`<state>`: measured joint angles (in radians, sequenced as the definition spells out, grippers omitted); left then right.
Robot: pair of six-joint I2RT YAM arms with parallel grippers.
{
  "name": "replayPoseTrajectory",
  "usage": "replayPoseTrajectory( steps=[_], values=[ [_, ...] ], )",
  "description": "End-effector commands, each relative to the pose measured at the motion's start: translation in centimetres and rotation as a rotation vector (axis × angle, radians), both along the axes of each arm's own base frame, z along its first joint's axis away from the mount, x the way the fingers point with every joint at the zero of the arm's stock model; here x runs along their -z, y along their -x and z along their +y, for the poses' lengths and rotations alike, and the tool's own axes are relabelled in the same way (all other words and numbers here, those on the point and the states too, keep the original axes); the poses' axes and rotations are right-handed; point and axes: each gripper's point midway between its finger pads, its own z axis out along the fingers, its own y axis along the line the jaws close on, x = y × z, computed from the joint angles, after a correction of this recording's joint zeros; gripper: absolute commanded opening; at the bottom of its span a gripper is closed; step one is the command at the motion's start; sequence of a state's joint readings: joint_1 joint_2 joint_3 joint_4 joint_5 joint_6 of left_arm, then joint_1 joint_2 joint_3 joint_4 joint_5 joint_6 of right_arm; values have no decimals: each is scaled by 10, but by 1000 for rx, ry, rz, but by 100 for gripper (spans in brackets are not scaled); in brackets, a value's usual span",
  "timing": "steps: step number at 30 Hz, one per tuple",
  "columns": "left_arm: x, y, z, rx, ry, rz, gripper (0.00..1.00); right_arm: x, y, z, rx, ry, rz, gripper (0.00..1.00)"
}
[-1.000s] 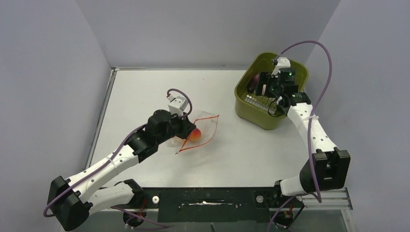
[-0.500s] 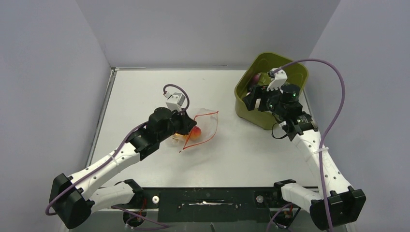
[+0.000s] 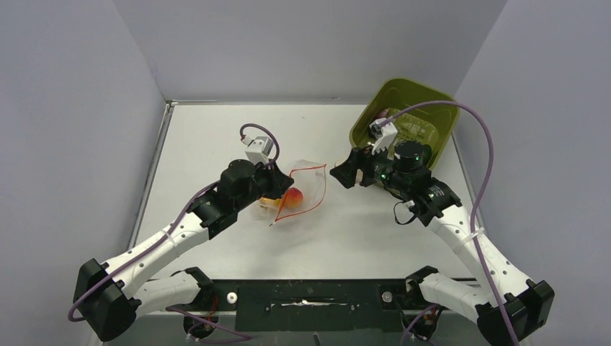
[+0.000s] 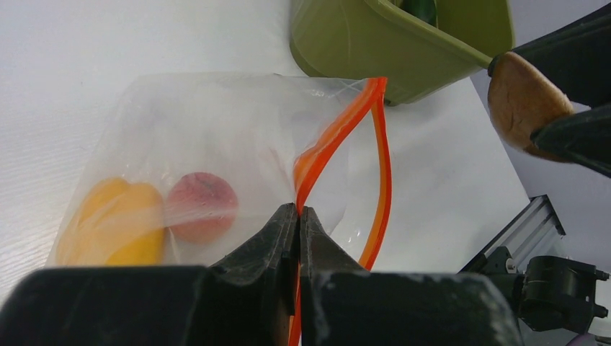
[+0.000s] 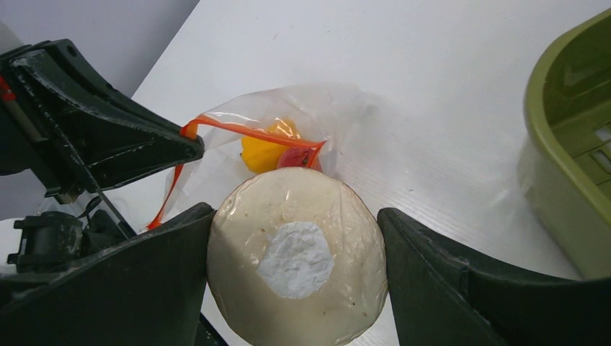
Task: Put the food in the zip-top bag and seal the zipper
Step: Place the fake vegetable in the zipper food storage bag.
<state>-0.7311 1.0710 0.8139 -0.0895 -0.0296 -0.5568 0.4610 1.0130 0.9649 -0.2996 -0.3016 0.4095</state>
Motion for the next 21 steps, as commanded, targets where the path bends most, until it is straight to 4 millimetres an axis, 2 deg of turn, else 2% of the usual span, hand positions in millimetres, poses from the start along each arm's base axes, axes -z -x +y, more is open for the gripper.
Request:
replayPoseTrajectory(
  steps=[1, 4, 10, 21],
  values=[
    [-34, -7, -5, -8, 97, -79, 0, -21, 11, 23, -47, -93, -23, 59],
    [-35, -6, -6, -5, 110, -82, 0, -20, 19, 37, -76, -123, 6, 59],
    [-35, -4, -9, 7, 130, -72, 0, -4, 27, 65, -117, -140, 83, 61],
    [-42, 0, -10, 25, 145, -70, 0, 15, 25, 87, -107, -109, 148, 63]
  ],
)
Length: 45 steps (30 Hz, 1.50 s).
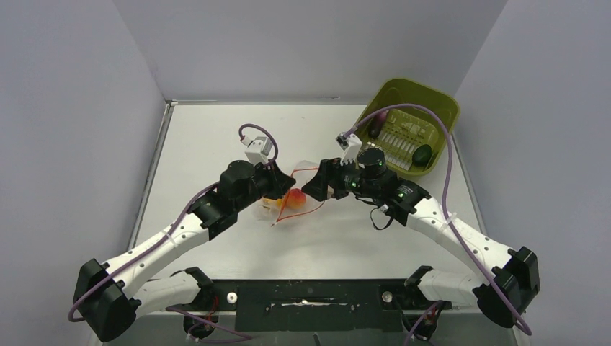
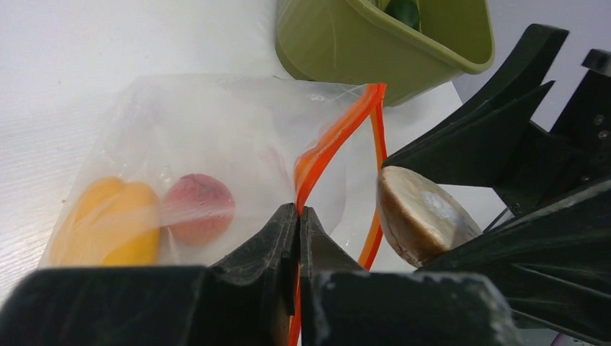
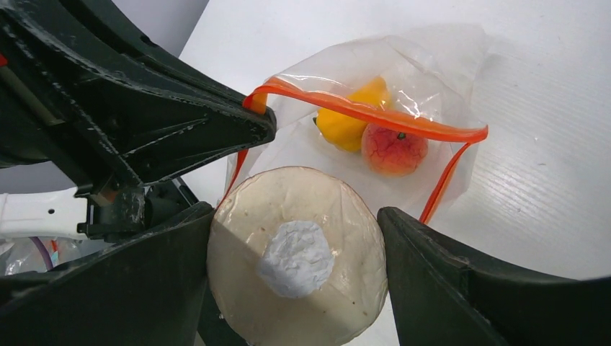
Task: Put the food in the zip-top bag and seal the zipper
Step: Place the fake vegetable in the zipper food storage bag, then pick up the fake vegetable from the bin.
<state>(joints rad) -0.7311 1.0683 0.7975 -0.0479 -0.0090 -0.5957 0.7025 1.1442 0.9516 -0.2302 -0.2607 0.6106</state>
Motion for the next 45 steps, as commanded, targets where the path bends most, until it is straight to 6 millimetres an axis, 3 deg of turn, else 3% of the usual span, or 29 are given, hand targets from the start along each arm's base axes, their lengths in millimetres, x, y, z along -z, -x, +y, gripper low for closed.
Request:
replayPoseTrajectory(
  steps=[1, 9, 17, 27, 33, 41, 45],
  values=[
    [-39, 0, -5, 17, 97, -78, 0, -15, -14, 10, 32, -42, -47, 64],
    [-40, 4, -2, 15, 117, -76, 0, 0, -22, 11, 61, -12, -29, 76],
    [-38, 3, -3, 15, 124, -71, 0, -1, -24, 6, 85, 3, -43, 94],
    [-35, 2, -4, 11, 119, -69, 0, -14, -20, 4, 60, -7, -85, 92],
    [-20, -1, 0, -8, 75, -59, 0, -23, -14, 5, -22, 24, -152, 92],
    [-6, 2, 2, 25, 19, -74, 0, -51, -24, -11, 16, 74, -265, 92],
    [-7, 5, -1, 75, -9, -106, 0, -66, -40, -26, 79, 116, -334, 91]
  ],
)
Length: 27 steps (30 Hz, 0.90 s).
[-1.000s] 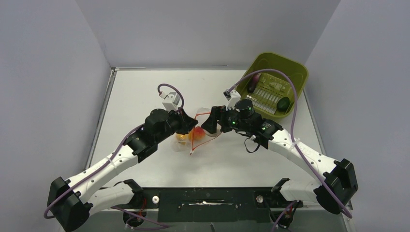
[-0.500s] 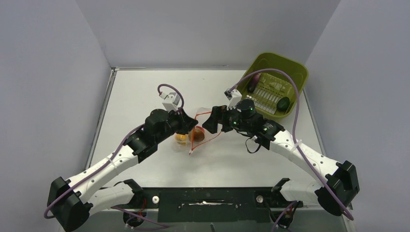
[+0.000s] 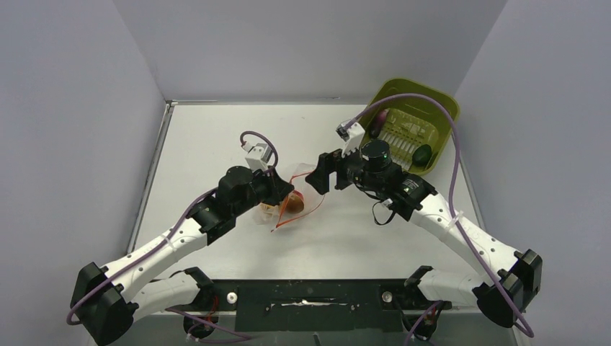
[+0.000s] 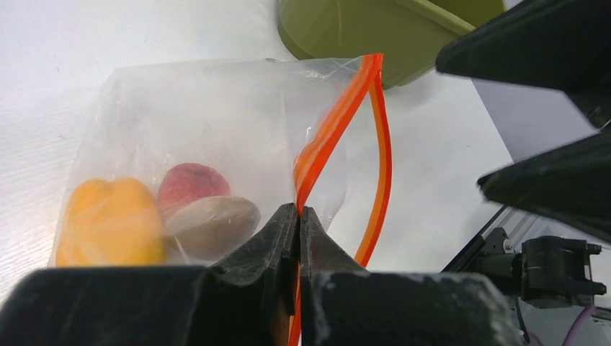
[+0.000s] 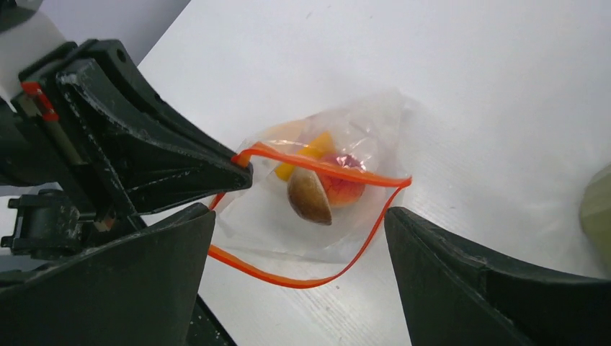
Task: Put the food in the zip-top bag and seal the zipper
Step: Pick up the fake vegetable from the bin.
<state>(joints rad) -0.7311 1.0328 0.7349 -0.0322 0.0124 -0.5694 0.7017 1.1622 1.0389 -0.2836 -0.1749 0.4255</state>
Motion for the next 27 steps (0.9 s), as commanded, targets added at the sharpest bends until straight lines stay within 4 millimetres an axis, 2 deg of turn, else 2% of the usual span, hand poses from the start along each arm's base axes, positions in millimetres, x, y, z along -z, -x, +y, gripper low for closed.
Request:
replayPoseTrajectory(
  steps=[1, 10, 13, 16, 24, 27],
  values=[
    [-22, -4, -7, 57, 3, -108, 0, -53, -26, -21, 92, 7, -184, 91],
    [-19, 1, -10, 134, -56, -133, 0, -62, -90, -78, 309, 26, -231, 85],
    [-21, 4, -10, 151, -76, -138, 0, -63, -110, -93, 367, 67, -245, 84],
    [-21, 6, -8, 160, -84, -144, 0, -61, -132, -117, 455, 133, -272, 84],
    [-6, 15, -2, 159, -66, -138, 0, -35, -191, -187, 650, 293, -259, 82],
    [-2, 14, 5, 143, -93, -157, 0, -19, -213, -212, 703, 366, -232, 80]
  ],
)
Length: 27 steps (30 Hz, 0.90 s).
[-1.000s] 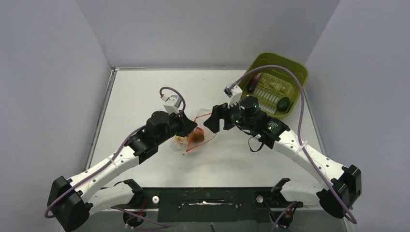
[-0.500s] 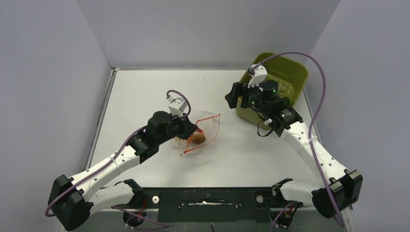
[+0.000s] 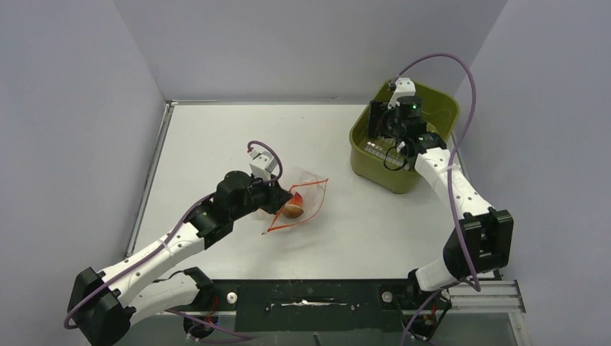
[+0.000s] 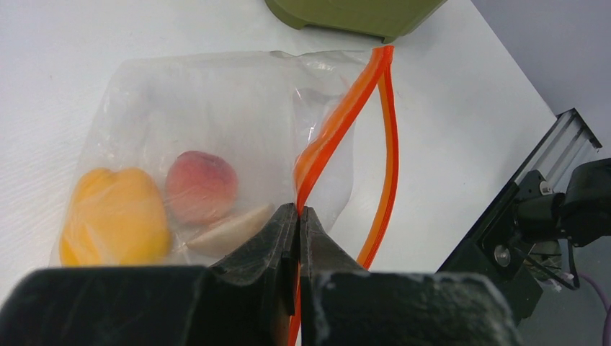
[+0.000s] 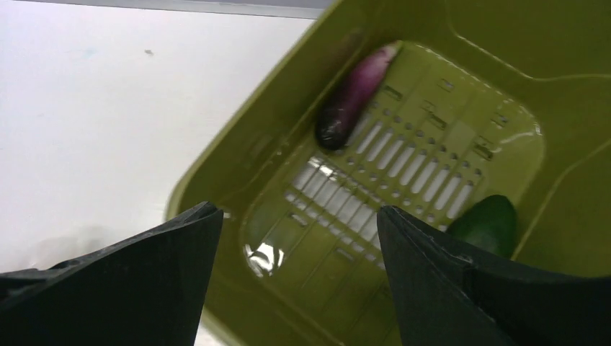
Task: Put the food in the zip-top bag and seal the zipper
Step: Pick up the fake vegetable from the bin.
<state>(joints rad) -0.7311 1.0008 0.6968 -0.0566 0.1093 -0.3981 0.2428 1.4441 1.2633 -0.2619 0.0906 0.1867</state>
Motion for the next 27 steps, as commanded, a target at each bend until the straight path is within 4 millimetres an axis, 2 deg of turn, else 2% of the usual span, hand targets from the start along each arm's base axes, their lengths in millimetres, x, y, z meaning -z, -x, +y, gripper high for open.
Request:
replayPoseTrajectory(
  steps=[1, 6, 9, 14, 16, 20, 23, 27],
  values=[
    [-16, -4, 5, -9, 16, -88, 0, -20, -42, -42, 129, 85, -82, 79],
    [-17, -5, 6, -18, 28, -103, 0, 0, -79, -77, 246, -67, -61, 66],
    [-20, -6, 4, -23, 48, -106, 0, 10, -105, -89, 289, -112, -57, 60],
    [-13, -12, 4, -32, 9, -103, 0, 35, -147, -103, 337, -170, -31, 53],
    [-12, -16, 4, -36, -13, -107, 0, 51, -162, -105, 340, -222, -10, 49],
    [-11, -19, 2, -34, -30, -105, 0, 56, -183, -102, 334, -323, -28, 48],
    [-7, -16, -2, -28, -6, -80, 0, 68, -192, -96, 338, -414, -21, 46],
    [-6, -13, -5, -33, 47, -61, 0, 96, -198, -91, 356, -528, 26, 47]
  ],
)
